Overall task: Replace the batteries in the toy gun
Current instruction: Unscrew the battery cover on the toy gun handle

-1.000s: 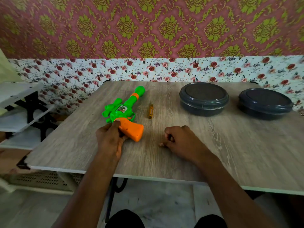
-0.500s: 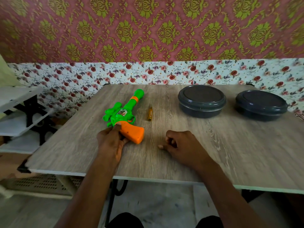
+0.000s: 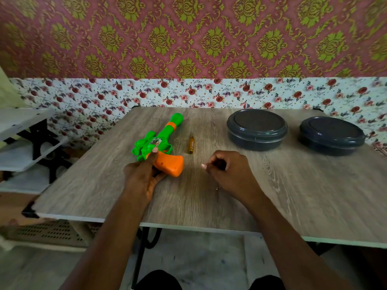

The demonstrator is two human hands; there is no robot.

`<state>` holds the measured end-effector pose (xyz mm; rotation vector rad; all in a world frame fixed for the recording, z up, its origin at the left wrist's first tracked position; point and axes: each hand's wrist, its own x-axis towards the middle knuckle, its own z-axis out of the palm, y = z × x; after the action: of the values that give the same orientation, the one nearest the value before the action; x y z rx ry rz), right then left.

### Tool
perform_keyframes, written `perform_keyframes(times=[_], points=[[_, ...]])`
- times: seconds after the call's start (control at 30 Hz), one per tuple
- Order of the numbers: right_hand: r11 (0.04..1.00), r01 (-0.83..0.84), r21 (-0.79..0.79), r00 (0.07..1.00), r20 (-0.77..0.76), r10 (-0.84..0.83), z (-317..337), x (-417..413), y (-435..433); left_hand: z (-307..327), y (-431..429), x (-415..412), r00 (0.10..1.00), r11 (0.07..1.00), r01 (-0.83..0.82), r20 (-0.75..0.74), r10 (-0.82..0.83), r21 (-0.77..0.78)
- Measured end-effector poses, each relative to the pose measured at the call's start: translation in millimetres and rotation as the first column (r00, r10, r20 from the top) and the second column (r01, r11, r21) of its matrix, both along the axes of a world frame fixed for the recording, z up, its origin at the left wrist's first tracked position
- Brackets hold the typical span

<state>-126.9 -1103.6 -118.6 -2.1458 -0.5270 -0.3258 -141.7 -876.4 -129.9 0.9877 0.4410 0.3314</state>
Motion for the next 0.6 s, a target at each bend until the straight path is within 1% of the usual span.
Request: perform_keyframes(times=[0.07,0.13,0.3,0.47,0.6], points=[[0.997,-0.045,-0.064,0.994,0.097,0.051,4,3,14,0,0,-1,1.000,1.000,0.018,0.011,-0.018,-0.012],[0.988,-0.100,-0.119,0.980,0.157,0.118,5,7,30,0,0,0,1.000,1.000,0.019,-0.007,-0.019,-0.006],[0.940,-0.252,-0.229,0.937,0.187,0.296,7,4,51,-1,5,1,1.000,1.000,-0.015,-0.018,0.014,-0.014],[0.923,-0.251,-0.293,0.930,0.191,0.314,-2,-8,60,-6,8,3,0.999,0.998,0.032,-0.028,-0.030,0.061],[0.880,-0.206,-0.428,0.931,0.192,0.311,-8,-11,72,-6,12,3,0.995,0.993,0.095,-0.012,-0.095,0.073]])
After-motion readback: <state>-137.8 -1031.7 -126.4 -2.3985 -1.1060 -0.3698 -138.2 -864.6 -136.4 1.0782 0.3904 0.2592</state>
